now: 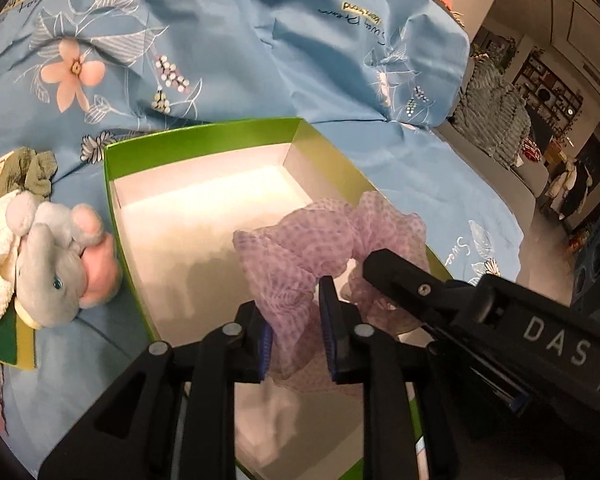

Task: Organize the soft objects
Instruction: 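Carry the bath puff with the right gripper into the green box and release, then move the right tool back toward the red-and-white sock, then close the right gripper on the red-and-white sock and lift it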

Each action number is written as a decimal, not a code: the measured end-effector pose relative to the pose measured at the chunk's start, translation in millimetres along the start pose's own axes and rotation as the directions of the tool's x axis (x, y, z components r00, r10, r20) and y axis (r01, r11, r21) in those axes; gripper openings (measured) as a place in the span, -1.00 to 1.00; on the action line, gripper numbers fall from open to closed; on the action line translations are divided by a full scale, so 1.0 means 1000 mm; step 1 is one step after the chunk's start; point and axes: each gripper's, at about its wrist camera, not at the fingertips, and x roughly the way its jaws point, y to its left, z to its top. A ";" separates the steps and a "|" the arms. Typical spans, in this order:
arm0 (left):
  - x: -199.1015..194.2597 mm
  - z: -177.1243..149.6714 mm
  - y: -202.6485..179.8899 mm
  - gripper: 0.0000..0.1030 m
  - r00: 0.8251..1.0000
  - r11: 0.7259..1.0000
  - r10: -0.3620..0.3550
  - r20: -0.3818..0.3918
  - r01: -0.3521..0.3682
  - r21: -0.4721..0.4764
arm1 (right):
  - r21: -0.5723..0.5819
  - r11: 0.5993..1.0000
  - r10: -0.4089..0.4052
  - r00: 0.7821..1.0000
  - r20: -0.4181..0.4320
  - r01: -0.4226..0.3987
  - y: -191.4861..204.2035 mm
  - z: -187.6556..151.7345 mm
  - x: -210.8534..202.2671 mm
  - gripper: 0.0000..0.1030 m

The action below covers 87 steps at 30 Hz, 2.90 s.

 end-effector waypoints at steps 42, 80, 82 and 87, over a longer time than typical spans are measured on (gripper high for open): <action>-0.231 -0.156 0.304 0.89 0.793 0.671 0.605 0.068 -0.463 -0.580 | -0.655 0.694 0.101 0.941 -0.323 -0.300 0.228 -0.204 0.061 1.00; -0.270 -0.192 0.351 0.61 0.814 0.573 0.581 0.010 -0.400 -0.715 | -0.662 0.552 -0.034 0.780 -0.625 -0.506 0.342 -0.347 0.184 -0.28; -0.269 -0.190 0.347 0.60 0.823 0.587 0.567 0.027 -0.382 -0.714 | -0.626 0.567 0.025 0.771 -0.636 -0.535 0.338 -0.327 0.165 -0.28; -0.263 -0.181 0.334 0.60 0.857 0.636 0.511 0.064 -0.326 -0.700 | -0.606 0.614 0.088 0.807 -0.585 -0.506 0.315 -0.274 0.119 -0.28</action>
